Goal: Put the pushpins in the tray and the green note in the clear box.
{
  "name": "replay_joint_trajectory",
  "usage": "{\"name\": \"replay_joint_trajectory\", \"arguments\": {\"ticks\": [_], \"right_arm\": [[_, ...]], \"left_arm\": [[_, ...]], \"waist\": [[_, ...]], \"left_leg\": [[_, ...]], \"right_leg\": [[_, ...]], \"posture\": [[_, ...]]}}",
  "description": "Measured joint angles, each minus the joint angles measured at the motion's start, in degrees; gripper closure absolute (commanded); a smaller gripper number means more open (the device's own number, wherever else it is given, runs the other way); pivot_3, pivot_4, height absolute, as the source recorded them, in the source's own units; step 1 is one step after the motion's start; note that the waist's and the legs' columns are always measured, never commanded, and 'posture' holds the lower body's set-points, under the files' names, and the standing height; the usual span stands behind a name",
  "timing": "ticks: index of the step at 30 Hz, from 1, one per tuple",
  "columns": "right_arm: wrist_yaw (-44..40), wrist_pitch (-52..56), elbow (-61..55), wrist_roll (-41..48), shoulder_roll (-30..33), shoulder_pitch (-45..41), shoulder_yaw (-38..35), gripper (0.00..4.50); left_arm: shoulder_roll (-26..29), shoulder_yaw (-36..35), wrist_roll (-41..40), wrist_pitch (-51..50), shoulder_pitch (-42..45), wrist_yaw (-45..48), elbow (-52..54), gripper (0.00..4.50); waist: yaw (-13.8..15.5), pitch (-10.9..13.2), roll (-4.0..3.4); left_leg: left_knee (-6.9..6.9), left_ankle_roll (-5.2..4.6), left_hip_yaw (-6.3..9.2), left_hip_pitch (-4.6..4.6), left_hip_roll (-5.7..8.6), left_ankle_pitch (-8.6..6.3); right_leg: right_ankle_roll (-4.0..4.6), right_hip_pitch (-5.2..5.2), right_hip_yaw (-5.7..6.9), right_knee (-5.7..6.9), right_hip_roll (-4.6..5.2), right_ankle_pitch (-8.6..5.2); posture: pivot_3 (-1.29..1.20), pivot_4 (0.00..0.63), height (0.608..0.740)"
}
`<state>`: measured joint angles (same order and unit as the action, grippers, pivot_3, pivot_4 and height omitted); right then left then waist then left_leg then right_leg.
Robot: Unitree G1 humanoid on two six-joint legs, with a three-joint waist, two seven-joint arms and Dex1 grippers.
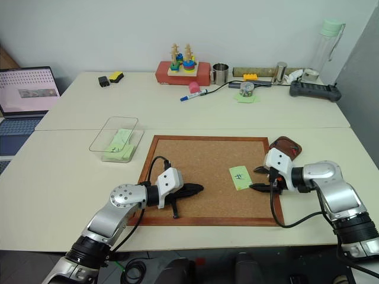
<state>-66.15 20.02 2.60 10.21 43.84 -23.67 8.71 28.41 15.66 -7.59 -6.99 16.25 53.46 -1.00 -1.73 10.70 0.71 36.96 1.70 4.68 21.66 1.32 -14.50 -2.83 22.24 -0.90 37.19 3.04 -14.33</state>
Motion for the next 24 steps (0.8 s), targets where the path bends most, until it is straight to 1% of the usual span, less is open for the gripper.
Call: {"name": "replay_joint_trajectory", "arguments": {"ticks": [4, 6, 7, 8, 9, 11, 16, 19, 21, 24], "right_arm": [[-0.17, -0.15, 0.19, -0.02, -0.1, -0.04, 0.64, 1.61], [-0.25, -0.16, 0.24, -0.01, -0.12, -0.04, 0.87, 1.98], [-0.29, -0.17, 0.24, 0.0, -0.12, -0.04, 1.05, 2.04], [-0.3, -0.17, 0.24, 0.0, -0.17, -0.04, 1.22, 2.3], [-0.3, -0.18, 0.24, 0.0, -0.2, -0.04, 1.38, 2.41], [-0.31, -0.18, 0.24, 0.01, -0.49, -0.04, 1.47, 2.82], [-0.42, -0.56, 0.24, 0.01, -0.84, -0.03, 1.63, 3.67], [-0.88, -0.71, 0.25, 0.01, -0.83, 0.01, 1.65, 4.36], [-1.17, -0.73, 0.25, 0.01, -0.83, 0.02, 1.69, 4.47], [-1.28, -0.59, 0.23, 0.07, -0.83, 0.02, 1.68, 4.47]], "left_arm": [[0.0, -0.01, 0.01, -0.08, -0.08, -0.11, 0.11, 4.5], [0.0, -0.01, 0.01, -0.08, -0.1, -0.13, 0.13, 4.5], [0.0, -0.01, 0.01, -0.08, -0.11, -0.13, 0.15, 4.5], [0.01, -0.01, 0.01, -0.08, -0.15, -0.14, 0.18, 4.5], [0.01, -0.01, 0.01, -0.08, -0.18, -0.15, 0.2, 4.5], [0.01, -0.02, 0.01, -0.08, -0.21, -0.17, 0.23, 4.5], [0.06, -0.03, 0.01, -0.08, -0.35, -0.2, 0.36, 4.5], [0.06, -0.03, 0.01, -0.08, -0.41, -0.23, 0.4, 4.5], [0.07, -0.04, 0.01, -0.08, -0.43, -0.24, 0.4, 4.5], [0.07, -0.03, 0.01, -0.08, -0.5, -0.26, 0.49, 4.5]], "waist": [[-0.01, 0.0, 0.0], [-0.01, 0.0, 0.0], [-0.01, 0.0, 0.0], [-0.01, 0.0, 0.0], [-0.01, 0.0, 0.0], [-0.02, 0.0, 0.0], [-0.03, 0.0, 0.0], [-0.04, 0.0, 0.0], [-0.04, 0.0, 0.0], [-0.04, 0.0, 0.0]], "left_leg": [[0.0, 0.0, 0.01, 0.0, 0.0, 0.0], [0.0, 0.0, 0.01, 0.0, 0.0, 0.0], [0.0, 0.0, 0.01, 0.0, 0.0, 0.0], [0.0, 0.0, 0.01, 0.0, 0.0, 0.0], [0.0, 0.0, 0.01, 0.0, 0.0, 0.0], [0.0, 0.0, 0.01, 0.0, -0.01, 0.0], [-0.01, 0.0, 0.01, 0.0, -0.01, 0.0], [-0.01, 0.0, 0.01, 0.0, -0.01, 0.0], [-0.01, 0.0, 0.01, -0.01, -0.01, 0.0], [-0.01, 0.0, 0.01, 0.0, -0.01, 0.0]], "right_leg": [[0.0, 0.0, 0.01, 0.0, 0.0, 0.0], [0.0, 0.0, 0.0, 0.0, 0.0, 0.0], [0.0, 0.0, 0.01, 0.0, 0.0, 0.0], [0.0, 0.0, 0.01, 0.0, 0.0, 0.0], [0.0, 0.0, 0.01, 0.0, 0.0, 0.0], [0.0, 0.0, 0.01, 0.0, 0.0, 0.0], [0.0, 0.0, 0.01, 0.0, 0.0, 0.0], [0.0, 0.0, 0.01, 0.0, 0.0, 0.0], [0.0, 0.0, 0.01, 0.0, 0.0, 0.0], [0.0, 0.0, 0.01, 0.0, 0.0, 0.0]], "posture": [[0.0, 0.15, 0.74], [0.0, 0.15, 0.74], [0.0, 0.15, 0.74], [0.0, 0.15, 0.74], [0.0, 0.15, 0.74], [0.0, 0.15, 0.74], [0.0, 0.15, 0.74], [0.0, 0.15, 0.74], [0.0, 0.15, 0.74], [0.0, 0.15, 0.74]]}}
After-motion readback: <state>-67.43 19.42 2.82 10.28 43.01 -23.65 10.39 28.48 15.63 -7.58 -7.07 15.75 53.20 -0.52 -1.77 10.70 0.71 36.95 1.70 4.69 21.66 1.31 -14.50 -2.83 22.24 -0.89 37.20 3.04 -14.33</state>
